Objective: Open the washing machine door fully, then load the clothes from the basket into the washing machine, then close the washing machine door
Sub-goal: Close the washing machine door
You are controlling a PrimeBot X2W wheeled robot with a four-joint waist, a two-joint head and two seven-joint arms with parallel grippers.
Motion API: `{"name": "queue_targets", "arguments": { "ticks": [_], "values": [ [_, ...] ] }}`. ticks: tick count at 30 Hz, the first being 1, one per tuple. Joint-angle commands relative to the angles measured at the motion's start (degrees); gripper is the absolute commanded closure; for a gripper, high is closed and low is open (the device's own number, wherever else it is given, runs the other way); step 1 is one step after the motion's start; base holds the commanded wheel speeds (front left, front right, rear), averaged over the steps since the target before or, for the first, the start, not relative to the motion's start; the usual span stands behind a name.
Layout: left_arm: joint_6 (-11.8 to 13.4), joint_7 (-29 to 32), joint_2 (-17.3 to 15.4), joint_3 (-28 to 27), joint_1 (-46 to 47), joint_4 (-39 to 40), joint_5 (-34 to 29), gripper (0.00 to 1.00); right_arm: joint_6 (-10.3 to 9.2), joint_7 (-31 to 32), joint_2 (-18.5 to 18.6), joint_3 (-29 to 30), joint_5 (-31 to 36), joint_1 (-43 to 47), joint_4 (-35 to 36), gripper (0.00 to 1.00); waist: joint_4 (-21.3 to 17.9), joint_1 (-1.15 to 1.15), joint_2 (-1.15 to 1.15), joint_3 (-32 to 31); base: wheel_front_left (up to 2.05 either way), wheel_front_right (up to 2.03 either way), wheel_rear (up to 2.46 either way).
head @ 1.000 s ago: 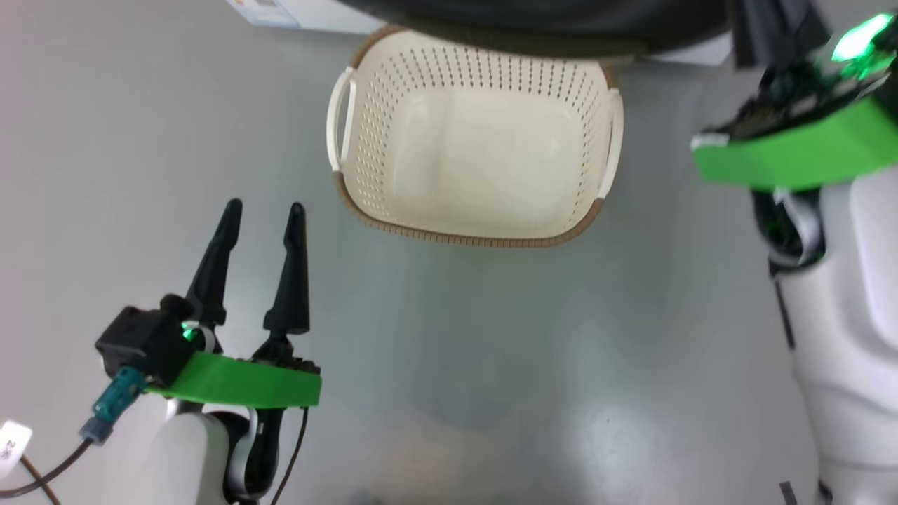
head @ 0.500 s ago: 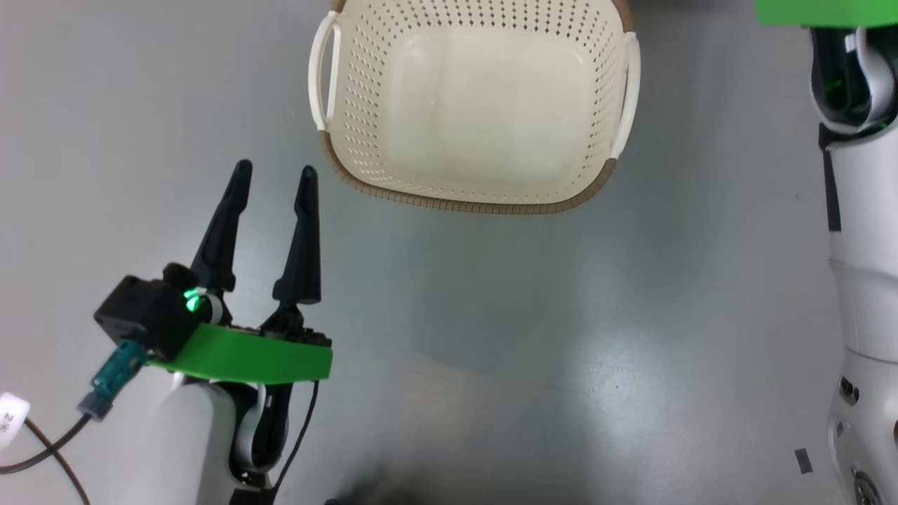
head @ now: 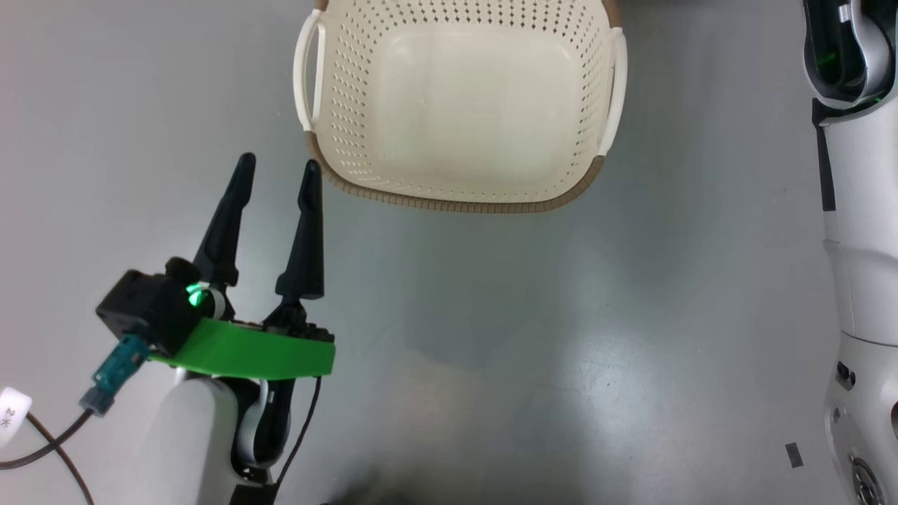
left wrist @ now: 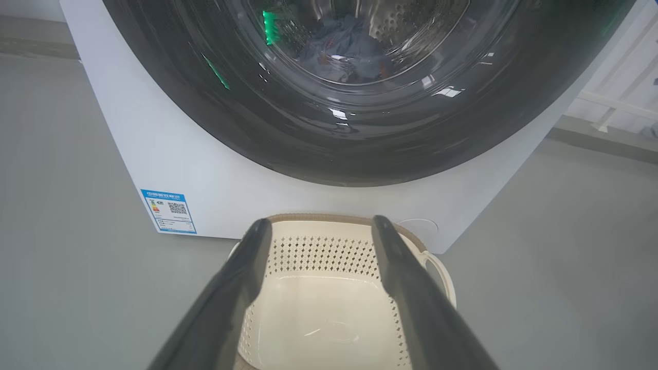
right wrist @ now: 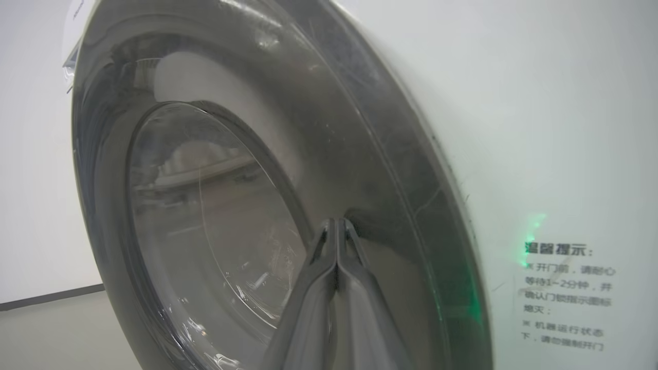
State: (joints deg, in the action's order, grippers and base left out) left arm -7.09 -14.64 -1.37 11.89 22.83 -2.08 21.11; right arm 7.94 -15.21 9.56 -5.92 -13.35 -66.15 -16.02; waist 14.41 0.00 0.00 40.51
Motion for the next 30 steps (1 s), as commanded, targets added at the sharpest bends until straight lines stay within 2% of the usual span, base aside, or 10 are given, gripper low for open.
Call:
{"name": "queue_targets", "arguments": {
  "ticks": [1,11,19,30],
  "values": [
    [-0.26,-0.36,-1.51,-2.01,-0.14,0.96,0.00,0.00,-0.45,0.21,-0.93,-0.43,-0.53,0.00,1.27,1.00,-0.22,0.00,0.00,-0.64,0.00,0.00,0.00],
    [-0.32,-0.36,-1.51,-3.75,-1.77,0.56,-0.71,0.00,-0.45,0.21,1.30,-6.05,-6.10,11.29,2.26,1.00,-1.43,0.00,0.00,-5.52,0.00,0.00,0.00],
    [-0.35,-0.36,-1.51,-5.12,-3.39,0.32,-1.88,0.00,-0.45,0.21,2.85,-8.04,-6.59,21.28,3.51,1.00,-3.45,0.00,0.00,-10.30,0.00,0.00,0.00],
    [-0.38,-0.36,-1.51,-6.30,-5.74,-0.24,-3.05,0.00,-0.45,0.21,1.45,-7.65,-7.37,33.43,5.40,1.00,-6.02,0.00,0.00,-15.82,0.00,0.00,0.00]
  ]
}}
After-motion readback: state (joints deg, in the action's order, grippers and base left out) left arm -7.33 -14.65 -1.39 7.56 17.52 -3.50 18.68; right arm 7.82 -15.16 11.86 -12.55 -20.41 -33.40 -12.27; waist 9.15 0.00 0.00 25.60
